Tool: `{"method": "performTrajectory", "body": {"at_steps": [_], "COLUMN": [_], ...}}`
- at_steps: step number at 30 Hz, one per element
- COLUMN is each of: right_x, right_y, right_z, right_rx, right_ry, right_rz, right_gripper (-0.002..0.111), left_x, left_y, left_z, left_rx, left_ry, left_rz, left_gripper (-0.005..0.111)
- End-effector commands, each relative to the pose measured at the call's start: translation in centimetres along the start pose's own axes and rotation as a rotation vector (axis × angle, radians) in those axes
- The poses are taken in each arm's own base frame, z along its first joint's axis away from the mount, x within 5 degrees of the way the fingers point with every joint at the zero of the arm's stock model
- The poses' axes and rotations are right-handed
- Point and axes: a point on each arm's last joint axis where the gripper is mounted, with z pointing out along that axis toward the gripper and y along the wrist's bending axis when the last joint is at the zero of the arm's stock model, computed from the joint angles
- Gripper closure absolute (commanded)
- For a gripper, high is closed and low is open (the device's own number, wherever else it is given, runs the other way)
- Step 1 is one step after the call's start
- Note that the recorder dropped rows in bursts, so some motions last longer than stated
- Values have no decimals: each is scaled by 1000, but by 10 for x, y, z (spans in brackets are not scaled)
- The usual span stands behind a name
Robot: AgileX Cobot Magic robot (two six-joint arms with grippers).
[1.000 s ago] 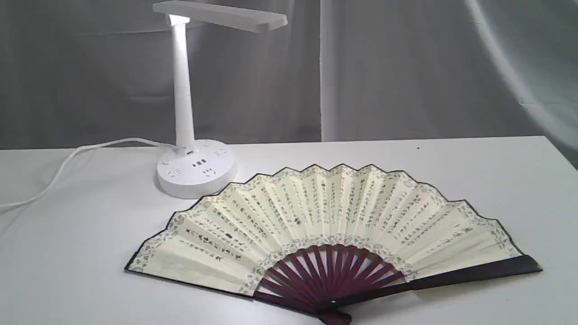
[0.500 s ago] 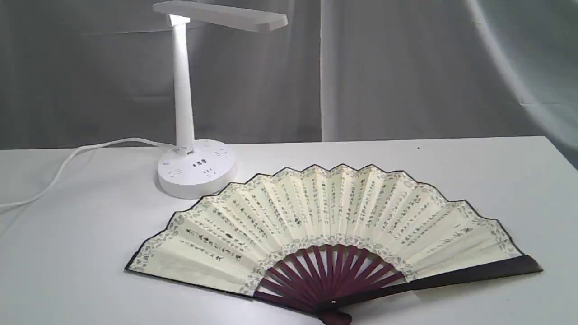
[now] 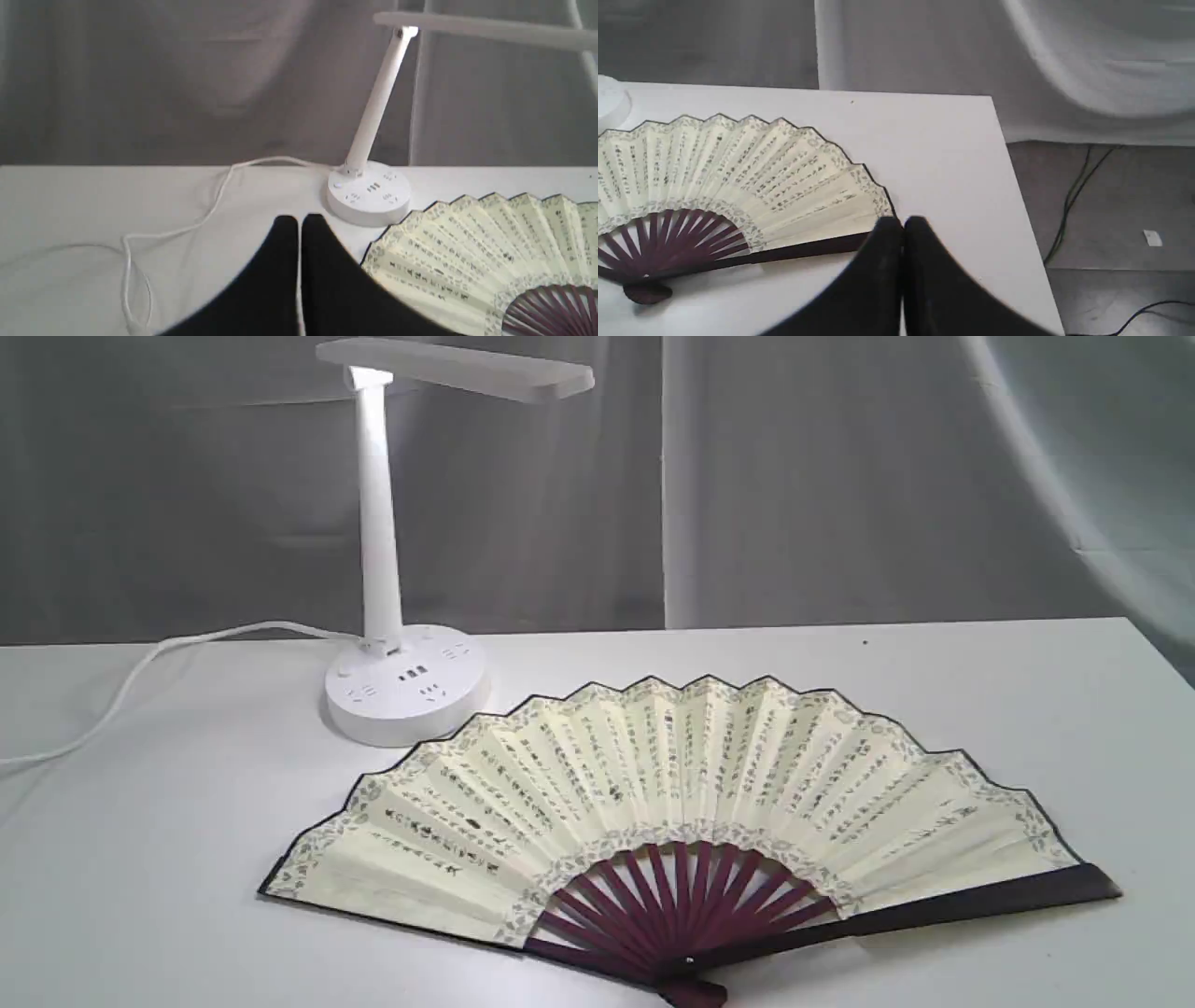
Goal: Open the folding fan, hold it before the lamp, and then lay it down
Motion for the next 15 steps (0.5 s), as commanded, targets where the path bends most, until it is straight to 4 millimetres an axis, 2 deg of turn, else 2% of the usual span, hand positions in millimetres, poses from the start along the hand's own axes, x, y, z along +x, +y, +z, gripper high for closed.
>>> {"method": "performTrajectory", "body": {"at_steps": [1,9,13,15], "right_x": [8,39,61,69], "right_y": [-3,-3,-4,-4], "right_z": [-17,-60,-74,-70], "right_rx": [36,41,68,79], "right_ry": [-55,-165,-214,-205], "right_rz": [-17,17,13,9], "right_gripper": [108,108,108,108], "left_x": [8,36,42,45], "left_y": [0,1,2,1], "left_z": [-22,-70,-67,-62], "left_rx": [0,3,-10,-5], "left_ry": [-66,-207,-148,-131], "left_rz": [1,1,1,-1], "left_gripper": [107,107,107,107]}}
